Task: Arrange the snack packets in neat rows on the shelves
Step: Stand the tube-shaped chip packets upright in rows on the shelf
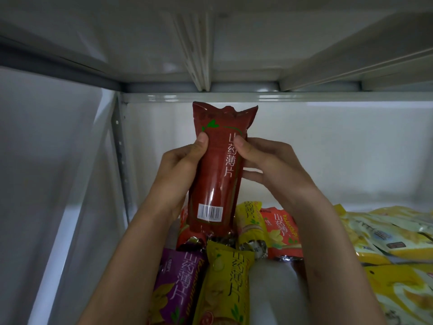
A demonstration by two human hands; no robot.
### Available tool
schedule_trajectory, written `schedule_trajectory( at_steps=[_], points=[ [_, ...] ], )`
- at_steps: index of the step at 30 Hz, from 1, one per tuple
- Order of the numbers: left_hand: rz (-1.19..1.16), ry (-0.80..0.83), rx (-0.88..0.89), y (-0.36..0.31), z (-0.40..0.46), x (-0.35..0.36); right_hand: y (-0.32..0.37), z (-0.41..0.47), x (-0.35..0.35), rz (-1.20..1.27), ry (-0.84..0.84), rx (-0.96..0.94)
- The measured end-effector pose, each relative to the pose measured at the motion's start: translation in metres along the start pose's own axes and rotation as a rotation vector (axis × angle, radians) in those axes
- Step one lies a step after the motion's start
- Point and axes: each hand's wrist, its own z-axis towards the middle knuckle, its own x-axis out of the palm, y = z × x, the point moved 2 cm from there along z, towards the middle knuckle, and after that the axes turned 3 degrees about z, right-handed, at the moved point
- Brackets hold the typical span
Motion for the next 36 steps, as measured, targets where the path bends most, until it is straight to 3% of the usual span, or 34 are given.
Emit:
schedule_trajectory(
  at_steps=[4,10,15,20,27,36],
  points=[
    [-0.001,-0.05,-0.015,0.0,0.002,-0.003,-0.002,-0.002,-0.001,-0.059,0.048,0.017],
    [-0.001,0.117,-0.06,-0.003,-0.001,0.0,0.001,0.0,0.001,0.034,-0.06,-0.039],
    [-0.009,0.011,-0.015,-0.004,-0.002,0.0,0.002,-0.001,0.006,0.072,-0.063,-0.06],
    [-0.031,-0.047,-0.03,-0.001,-0.003,0.002,0.001,-0.004,0.003,0.011,0.046,-0.005],
    [0.019,0.162,-0.13,0.001,-0.004,0.005,-0.001,-0.003,-0.006,0.066,-0.072,-0.037],
    [0.096,0.046,-0.077,0.004,-0.003,0.005,-0.005,-0.005,-0.004,-0.045,0.04,0.053]
  ],
)
